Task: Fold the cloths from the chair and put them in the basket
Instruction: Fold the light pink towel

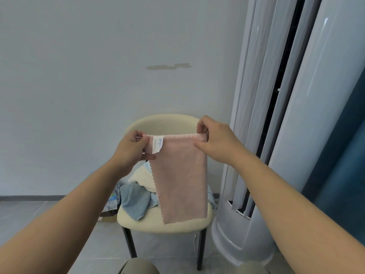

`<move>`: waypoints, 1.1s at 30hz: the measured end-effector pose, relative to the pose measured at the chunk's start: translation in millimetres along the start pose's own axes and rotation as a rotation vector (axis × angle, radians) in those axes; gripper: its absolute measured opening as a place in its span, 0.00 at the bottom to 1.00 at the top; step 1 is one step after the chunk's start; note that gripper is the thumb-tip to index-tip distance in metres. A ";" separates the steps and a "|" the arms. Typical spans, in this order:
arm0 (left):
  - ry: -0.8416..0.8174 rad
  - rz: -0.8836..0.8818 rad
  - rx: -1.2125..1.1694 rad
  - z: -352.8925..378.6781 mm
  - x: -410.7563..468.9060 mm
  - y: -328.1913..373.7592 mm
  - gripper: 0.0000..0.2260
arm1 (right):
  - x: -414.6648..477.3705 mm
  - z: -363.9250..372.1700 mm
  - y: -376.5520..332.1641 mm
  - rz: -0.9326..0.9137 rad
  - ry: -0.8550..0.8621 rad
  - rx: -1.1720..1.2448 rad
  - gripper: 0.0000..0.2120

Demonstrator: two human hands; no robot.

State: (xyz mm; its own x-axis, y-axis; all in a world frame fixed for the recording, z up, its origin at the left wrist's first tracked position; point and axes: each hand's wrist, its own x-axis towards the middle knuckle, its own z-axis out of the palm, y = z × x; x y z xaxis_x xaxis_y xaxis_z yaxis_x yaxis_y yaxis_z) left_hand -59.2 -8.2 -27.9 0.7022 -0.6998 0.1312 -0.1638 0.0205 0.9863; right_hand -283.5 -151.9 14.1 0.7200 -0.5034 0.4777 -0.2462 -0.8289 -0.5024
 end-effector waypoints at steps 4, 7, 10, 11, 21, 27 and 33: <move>-0.016 0.019 0.011 2.1 -4.4 6.5 0.05 | -0.7 -1.9 7.5 0.055 -0.011 0.002 0.09; -0.031 0.053 0.062 4.6 -8.3 9.8 0.04 | -0.7 -2.2 14.0 0.122 -0.097 -0.051 0.11; -0.062 0.090 0.146 7.6 -9.8 14.3 0.03 | -1.2 -0.4 16.3 0.130 -0.162 -0.171 0.11; -0.068 0.106 0.165 9.6 -10.8 16.0 0.03 | -1.6 0.5 17.3 0.138 -0.179 -0.195 0.11; -0.179 0.220 0.364 17.3 -20.8 14.3 0.05 | -2.5 5.7 30.5 0.170 -0.199 -0.133 0.09; -0.116 0.207 0.299 22.9 -22.4 13.5 0.07 | -7.6 8.0 31.4 0.149 -0.302 -0.084 0.10; -0.192 0.281 0.450 29.7 -25.5 18.6 0.07 | -7.1 23.6 19.5 0.081 -0.321 0.051 0.30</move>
State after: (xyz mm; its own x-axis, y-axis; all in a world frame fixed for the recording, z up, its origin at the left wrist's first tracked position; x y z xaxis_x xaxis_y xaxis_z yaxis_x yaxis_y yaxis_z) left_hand -100.8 -11.1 -15.8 0.4568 -0.8297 0.3207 -0.6352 -0.0518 0.7706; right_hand -278.1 -158.7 -16.1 0.8692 -0.4577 0.1871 -0.2841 -0.7720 -0.5686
